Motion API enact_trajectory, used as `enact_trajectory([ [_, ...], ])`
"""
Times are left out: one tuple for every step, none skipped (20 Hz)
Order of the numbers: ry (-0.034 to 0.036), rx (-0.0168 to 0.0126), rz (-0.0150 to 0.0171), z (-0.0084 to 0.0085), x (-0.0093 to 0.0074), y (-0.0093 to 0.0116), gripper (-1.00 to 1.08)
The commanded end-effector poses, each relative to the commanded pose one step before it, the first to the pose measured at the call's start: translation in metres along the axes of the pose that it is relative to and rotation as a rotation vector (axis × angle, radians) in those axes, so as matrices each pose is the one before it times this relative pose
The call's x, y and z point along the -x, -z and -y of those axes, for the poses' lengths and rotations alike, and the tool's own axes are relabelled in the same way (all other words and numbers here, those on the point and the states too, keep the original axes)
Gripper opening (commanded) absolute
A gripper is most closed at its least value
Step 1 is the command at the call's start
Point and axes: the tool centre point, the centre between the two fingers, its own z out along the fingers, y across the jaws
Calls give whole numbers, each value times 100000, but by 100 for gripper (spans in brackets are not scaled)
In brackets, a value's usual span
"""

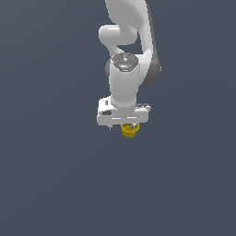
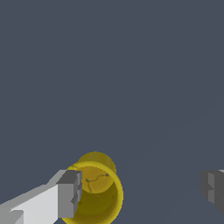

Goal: Pick up the object and move it to a goal position.

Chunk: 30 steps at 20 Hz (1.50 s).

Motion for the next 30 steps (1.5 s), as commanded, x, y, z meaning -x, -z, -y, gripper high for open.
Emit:
enact_trajectory([
  [0,0,0,-1,0,0,28],
  [0,0,0,-10,-14,-5,28],
  [-4,108,-52,-17,-31,22,28],
  [7,125,-58,-36,-55,19,28],
  [40,164,-70,-52,-74,25,28],
  [81,154,-56,-44,-62,25,28],
  [93,98,-27,-33,-38,17,28],
  [83,51,-7,-10,-15,10,28],
  [0,0,0,15,8,2,28],
  [-162,-85,5,16,19,-18,28],
  [-306,-105,-16,25,26,-21,28],
  [-460,-147,-28,42,36,-31,28],
  [-633,-203,-37,57,50,-42,28],
  [-811,-263,-44,72,67,-55,28],
  [-977,-318,-49,86,82,-66,28],
  [-1130,-364,-54,97,96,-76,28],
  [-1293,-411,-58,108,111,-87,28],
  [-1463,-460,-60,119,127,-98,28],
  [-1637,-509,-61,127,145,-109,28],
  [-1813,-556,-60,135,163,-120,28],
  [-1994,-602,-57,142,182,-131,28],
  [-2181,-647,-51,145,202,-143,28],
  [-2369,-690,-44,146,223,-154,28],
  [-2558,-729,-35,146,245,-165,28],
  [-2753,-765,-24,142,267,-175,28],
  [-2946,-798,-10,136,289,-186,28],
  [-3145,-827,5,125,312,-196,28],
  [-3345,-852,21,111,335,-206,28],
  [-3546,-871,39,94,358,-215,28],
  [-3651,-864,56,71,370,-218,28],
])
